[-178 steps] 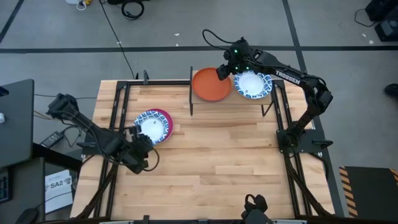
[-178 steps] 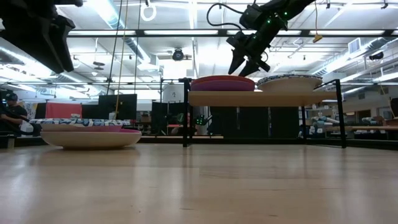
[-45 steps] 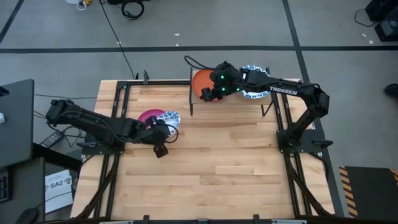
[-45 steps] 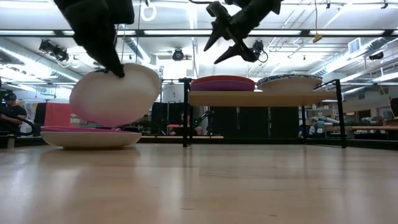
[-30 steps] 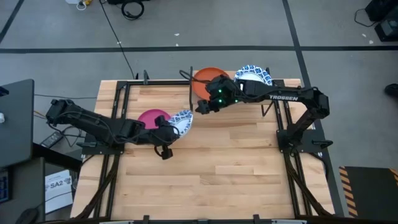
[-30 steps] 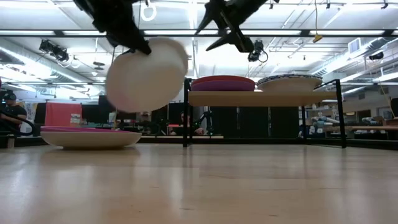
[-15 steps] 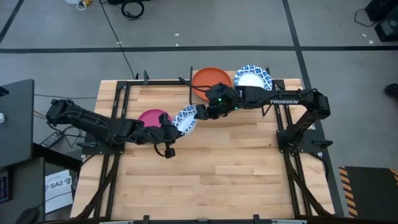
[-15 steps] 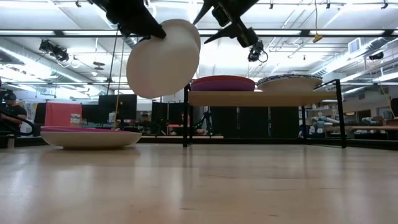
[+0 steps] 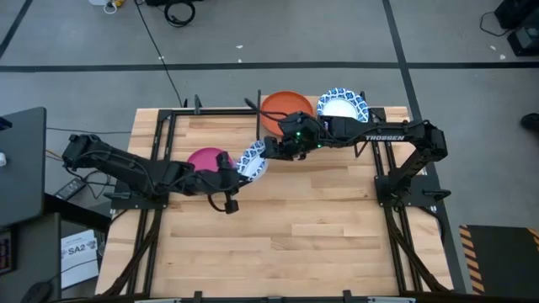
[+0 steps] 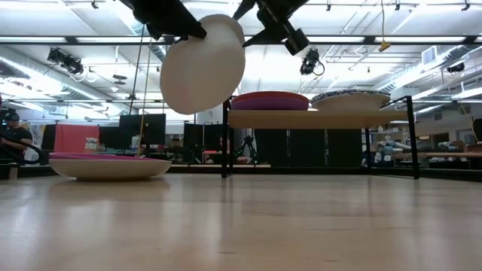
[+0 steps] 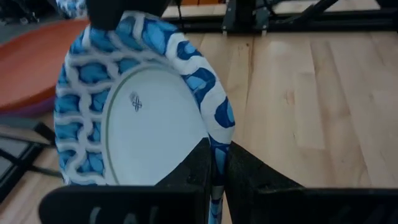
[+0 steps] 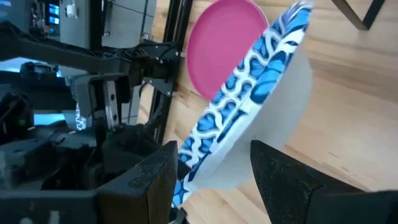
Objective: Place and stack plates onto a shelf
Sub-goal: Stack the white patterned bowl on top of the white patterned bowl on the shelf
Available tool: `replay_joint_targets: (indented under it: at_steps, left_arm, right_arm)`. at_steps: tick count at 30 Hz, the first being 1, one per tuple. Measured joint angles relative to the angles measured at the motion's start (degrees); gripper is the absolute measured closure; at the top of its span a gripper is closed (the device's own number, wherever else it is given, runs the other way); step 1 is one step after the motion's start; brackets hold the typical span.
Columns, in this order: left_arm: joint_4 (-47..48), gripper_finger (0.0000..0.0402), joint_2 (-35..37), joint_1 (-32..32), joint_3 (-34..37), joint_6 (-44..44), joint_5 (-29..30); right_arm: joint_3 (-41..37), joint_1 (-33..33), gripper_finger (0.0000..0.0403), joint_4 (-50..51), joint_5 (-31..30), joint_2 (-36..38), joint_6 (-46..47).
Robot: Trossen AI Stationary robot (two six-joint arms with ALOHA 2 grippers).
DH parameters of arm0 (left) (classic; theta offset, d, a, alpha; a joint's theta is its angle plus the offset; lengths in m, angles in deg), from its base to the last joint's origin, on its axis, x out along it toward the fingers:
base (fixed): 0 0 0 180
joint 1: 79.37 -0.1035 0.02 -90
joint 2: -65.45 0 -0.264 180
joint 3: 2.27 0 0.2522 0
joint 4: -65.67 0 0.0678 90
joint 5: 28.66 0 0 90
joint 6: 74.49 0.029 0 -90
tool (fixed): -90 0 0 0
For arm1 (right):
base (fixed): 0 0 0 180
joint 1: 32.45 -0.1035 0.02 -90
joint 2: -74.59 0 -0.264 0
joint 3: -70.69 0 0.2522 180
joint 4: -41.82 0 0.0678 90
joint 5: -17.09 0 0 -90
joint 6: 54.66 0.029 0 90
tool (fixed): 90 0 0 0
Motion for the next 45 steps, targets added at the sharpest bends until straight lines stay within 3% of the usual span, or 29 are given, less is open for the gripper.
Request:
replay_joint_targets:
  at_steps: [8, 33, 45]
  left_arm:
    - [-2.69, 0.0366, -0.01, 0.00, 0.00, 1.66, -0.02]
    - [-2.64, 0.0366, -0.02, -0.02, 0.00, 1.72, -0.02]
    - [-2.71, 0.0365, -0.02, -0.06, 0.00, 1.70, -0.02]
  right_arm:
    - [0.00, 0.02, 0.0222, -0.26, -0.12, 0.00, 0.07]
    - [0.00, 0.02, 0.0358, -0.58, -1.36, 0.00, -2.85]
    - [0.00, 0.02, 0.0396, -0.58, -2.06, 0.00, -6.26]
